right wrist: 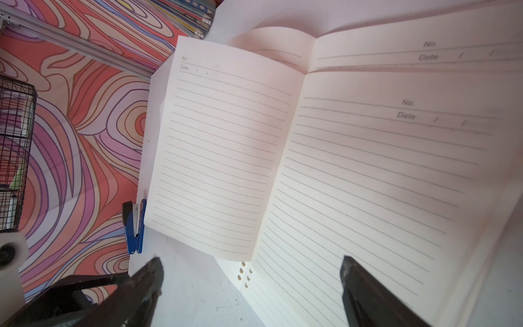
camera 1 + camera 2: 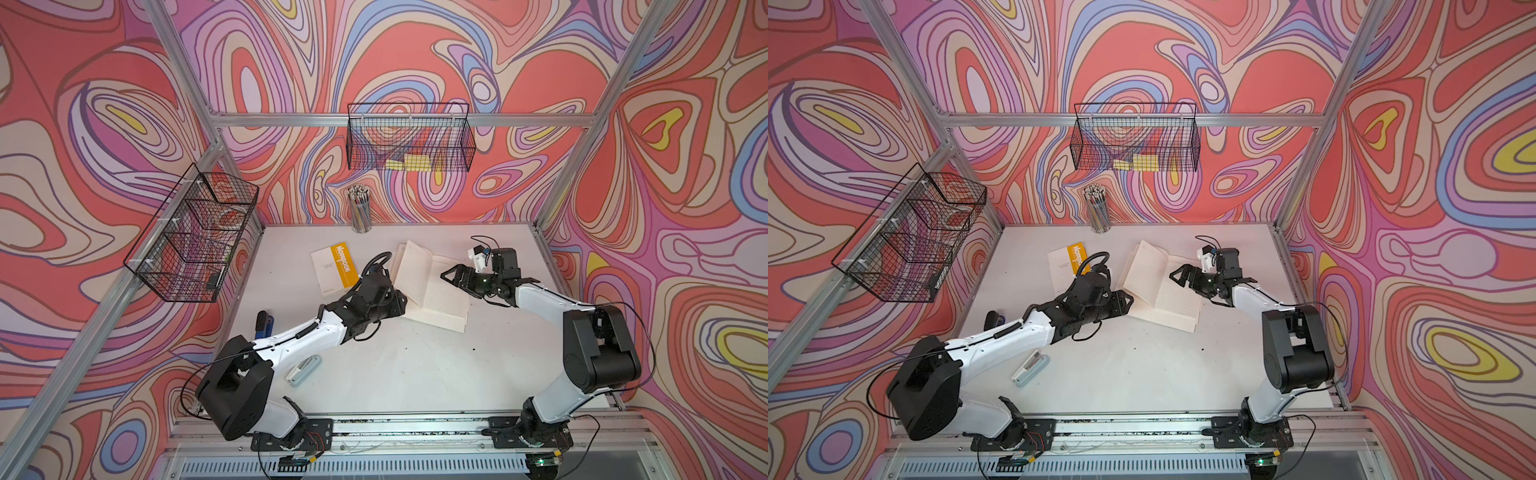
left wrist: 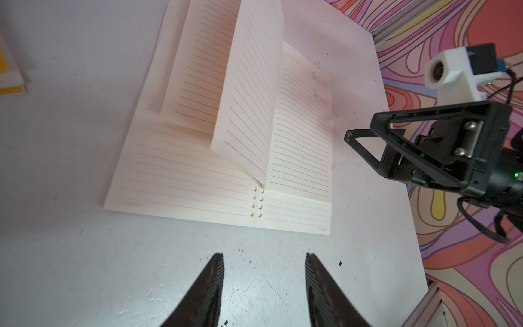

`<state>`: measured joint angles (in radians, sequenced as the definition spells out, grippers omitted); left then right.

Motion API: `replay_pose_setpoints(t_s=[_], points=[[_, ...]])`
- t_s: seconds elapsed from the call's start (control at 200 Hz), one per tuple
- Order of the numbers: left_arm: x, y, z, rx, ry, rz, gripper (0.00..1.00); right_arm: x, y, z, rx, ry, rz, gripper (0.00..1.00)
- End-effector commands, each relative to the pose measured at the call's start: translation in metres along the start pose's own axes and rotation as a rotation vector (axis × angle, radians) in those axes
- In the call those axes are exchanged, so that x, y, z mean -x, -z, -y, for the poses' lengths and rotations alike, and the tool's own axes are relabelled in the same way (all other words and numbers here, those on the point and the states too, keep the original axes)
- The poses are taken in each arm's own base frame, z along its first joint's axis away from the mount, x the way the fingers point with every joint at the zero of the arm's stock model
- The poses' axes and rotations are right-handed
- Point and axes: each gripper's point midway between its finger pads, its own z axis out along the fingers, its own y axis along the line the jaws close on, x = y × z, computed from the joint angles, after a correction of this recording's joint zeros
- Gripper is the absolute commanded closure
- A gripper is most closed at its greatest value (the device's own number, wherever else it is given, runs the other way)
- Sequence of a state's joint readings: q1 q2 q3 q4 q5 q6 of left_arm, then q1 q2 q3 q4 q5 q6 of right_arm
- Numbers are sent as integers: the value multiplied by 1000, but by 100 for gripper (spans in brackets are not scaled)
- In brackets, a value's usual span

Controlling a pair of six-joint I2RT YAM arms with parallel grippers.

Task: Close the notebook

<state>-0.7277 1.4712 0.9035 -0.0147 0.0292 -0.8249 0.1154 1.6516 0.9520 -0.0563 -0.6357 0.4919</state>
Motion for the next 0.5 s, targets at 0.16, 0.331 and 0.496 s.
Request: replay_pose_setpoints(t_s=[0.16, 0.331, 0.496], points=[[7, -24, -6, 58, 64, 97, 47, 5, -3, 15, -6, -14, 44, 2], [4, -34, -9, 46, 76, 100, 45, 2, -7, 19, 2, -29, 40, 2], [1, -46, -3, -6, 84, 102, 45, -1, -12, 24, 2, -39, 31, 2]])
